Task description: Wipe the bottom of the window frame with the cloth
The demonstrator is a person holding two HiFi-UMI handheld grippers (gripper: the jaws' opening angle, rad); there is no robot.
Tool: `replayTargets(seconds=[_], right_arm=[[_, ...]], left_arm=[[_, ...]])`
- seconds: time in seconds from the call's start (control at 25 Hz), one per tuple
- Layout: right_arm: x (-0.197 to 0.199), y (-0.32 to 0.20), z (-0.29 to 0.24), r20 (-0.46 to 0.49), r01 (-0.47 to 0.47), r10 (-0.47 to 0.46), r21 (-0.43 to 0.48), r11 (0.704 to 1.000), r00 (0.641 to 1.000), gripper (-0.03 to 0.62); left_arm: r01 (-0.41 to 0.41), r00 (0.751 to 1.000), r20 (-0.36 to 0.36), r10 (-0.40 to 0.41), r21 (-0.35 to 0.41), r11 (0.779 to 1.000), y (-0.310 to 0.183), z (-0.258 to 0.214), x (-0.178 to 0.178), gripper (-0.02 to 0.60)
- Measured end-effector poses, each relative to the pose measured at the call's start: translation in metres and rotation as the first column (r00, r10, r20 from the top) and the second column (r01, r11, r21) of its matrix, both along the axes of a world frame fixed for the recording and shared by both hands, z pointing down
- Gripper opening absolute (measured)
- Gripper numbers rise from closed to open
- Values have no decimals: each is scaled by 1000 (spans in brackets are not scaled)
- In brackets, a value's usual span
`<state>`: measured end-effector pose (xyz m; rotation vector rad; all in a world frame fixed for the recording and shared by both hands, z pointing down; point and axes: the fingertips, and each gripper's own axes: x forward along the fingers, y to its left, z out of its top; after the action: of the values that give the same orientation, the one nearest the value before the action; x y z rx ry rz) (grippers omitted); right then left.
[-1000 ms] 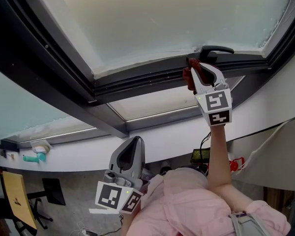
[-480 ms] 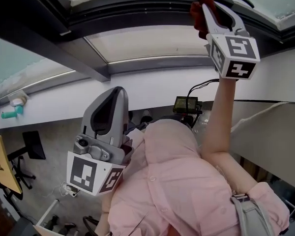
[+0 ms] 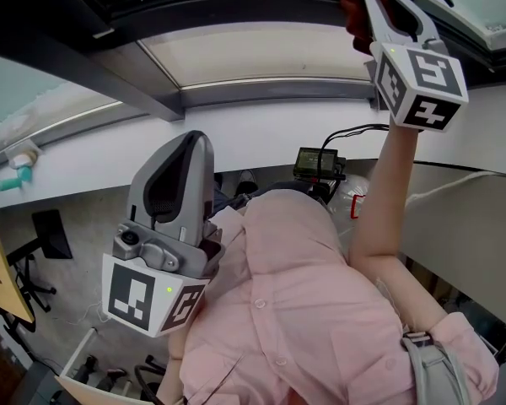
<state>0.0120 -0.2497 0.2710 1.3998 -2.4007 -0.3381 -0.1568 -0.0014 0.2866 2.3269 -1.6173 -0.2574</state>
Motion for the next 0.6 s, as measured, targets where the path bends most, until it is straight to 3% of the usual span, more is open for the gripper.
replayTargets(seconds=[0.6], right_arm=[[0,0,1,18,27,-27,-8,1000,999,71]], left_arm=[[11,1000,-2,-11,0,1000,1,1,-1,-4]])
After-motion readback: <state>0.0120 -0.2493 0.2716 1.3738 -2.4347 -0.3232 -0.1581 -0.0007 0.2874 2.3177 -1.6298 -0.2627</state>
